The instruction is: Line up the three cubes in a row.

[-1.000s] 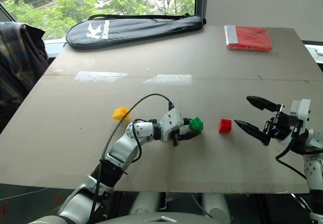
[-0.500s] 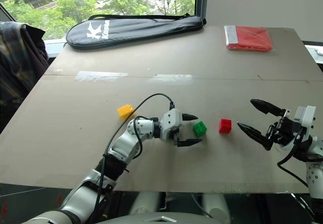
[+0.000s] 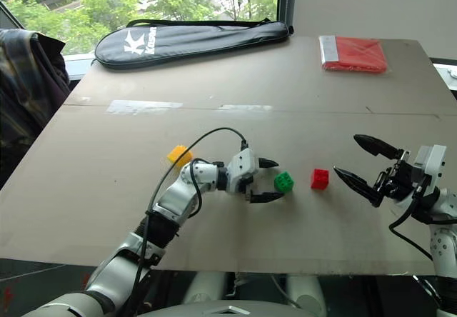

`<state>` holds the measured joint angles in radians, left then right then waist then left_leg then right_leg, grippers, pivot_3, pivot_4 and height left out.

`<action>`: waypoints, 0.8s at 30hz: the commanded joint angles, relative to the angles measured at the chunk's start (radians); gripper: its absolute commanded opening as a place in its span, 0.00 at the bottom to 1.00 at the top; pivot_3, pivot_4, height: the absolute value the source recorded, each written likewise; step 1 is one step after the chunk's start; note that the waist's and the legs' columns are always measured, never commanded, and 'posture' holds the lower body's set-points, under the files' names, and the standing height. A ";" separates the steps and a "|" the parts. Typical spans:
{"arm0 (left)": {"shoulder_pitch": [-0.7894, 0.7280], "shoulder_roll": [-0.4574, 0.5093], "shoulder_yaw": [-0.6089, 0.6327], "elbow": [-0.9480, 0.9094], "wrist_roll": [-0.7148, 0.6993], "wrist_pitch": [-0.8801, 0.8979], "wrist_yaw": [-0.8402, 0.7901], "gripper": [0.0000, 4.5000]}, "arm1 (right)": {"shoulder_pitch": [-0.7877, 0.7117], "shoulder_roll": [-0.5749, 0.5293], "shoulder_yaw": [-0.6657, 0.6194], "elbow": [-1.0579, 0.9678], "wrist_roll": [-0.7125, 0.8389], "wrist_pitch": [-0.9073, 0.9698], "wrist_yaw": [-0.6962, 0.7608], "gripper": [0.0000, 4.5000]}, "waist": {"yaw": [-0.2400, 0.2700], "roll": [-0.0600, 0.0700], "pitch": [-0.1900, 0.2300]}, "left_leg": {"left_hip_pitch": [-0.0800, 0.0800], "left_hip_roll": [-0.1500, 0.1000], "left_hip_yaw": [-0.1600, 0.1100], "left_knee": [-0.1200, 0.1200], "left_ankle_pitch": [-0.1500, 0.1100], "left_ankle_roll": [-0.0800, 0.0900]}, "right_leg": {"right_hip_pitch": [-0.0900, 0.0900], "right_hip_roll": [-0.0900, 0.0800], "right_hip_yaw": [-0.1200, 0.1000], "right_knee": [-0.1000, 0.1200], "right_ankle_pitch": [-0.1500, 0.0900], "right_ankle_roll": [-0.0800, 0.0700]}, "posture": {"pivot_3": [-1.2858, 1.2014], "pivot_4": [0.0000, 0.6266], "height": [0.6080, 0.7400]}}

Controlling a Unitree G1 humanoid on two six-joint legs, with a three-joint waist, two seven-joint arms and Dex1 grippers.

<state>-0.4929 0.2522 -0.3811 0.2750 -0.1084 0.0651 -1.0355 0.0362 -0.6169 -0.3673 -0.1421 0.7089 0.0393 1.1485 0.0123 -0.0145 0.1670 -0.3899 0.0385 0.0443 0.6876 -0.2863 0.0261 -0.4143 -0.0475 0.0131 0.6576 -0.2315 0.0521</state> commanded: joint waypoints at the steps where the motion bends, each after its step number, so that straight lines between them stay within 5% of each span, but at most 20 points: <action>1: 0.029 -0.015 -0.006 -0.100 0.022 0.053 0.065 0.99 | 0.015 0.005 -0.022 -0.041 0.000 -0.018 -0.012 1.00 | 0.000 0.000 0.000 | 0.000 0.000 0.000 0.000 0.000 0.000 | 0.000 0.000 0.000 0.000 0.000 0.000 | 0.52 0.24 0.76; 12: 0.117 -0.017 -0.046 -0.313 0.061 0.233 0.182 0.99 | 0.032 0.014 -0.029 -0.027 -0.007 -0.045 -0.009 1.00 | 0.000 0.000 0.000 | 0.000 0.000 0.000 0.000 0.000 0.000 | 0.000 0.000 0.000 0.000 0.000 0.000 | 0.52 0.24 0.76; 16: 0.121 -0.022 -0.048 -0.333 0.062 0.273 0.208 0.71 | 0.032 0.015 -0.029 -0.019 -0.008 -0.052 -0.004 1.00 | 0.000 0.000 0.000 | 0.001 0.000 0.000 0.000 0.000 0.000 | 0.000 0.000 0.000 0.000 0.000 0.000 | 0.52 0.24 0.76; 20: 0.122 -0.028 -0.050 -0.338 0.057 0.292 0.221 0.28 | 0.035 0.015 -0.029 -0.017 -0.008 -0.054 -0.002 1.00 | 0.000 0.000 0.000 | 0.000 0.000 0.000 0.000 0.000 0.000 | 0.000 0.000 0.000 0.000 0.000 0.000 | 0.52 0.24 0.76; 24: 0.115 -0.026 -0.055 -0.316 0.065 0.260 0.219 0.27 | 0.038 0.014 -0.028 -0.019 -0.009 -0.055 -0.004 1.00 | 0.000 0.000 0.000 | 0.000 0.000 0.000 0.000 0.000 0.000 | 0.000 0.000 0.000 0.000 0.000 0.000 | 0.52 0.24 0.76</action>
<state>-0.3747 0.2296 -0.4320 -0.0266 -0.0419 0.3560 -0.8193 0.0710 -0.6013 -0.3680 -0.1461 0.6919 -0.0035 1.1474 0.0123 -0.0143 0.1669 -0.3895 0.0385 0.0444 0.6876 -0.2863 0.0261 -0.4143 -0.0476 0.0135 0.6579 -0.2316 0.0520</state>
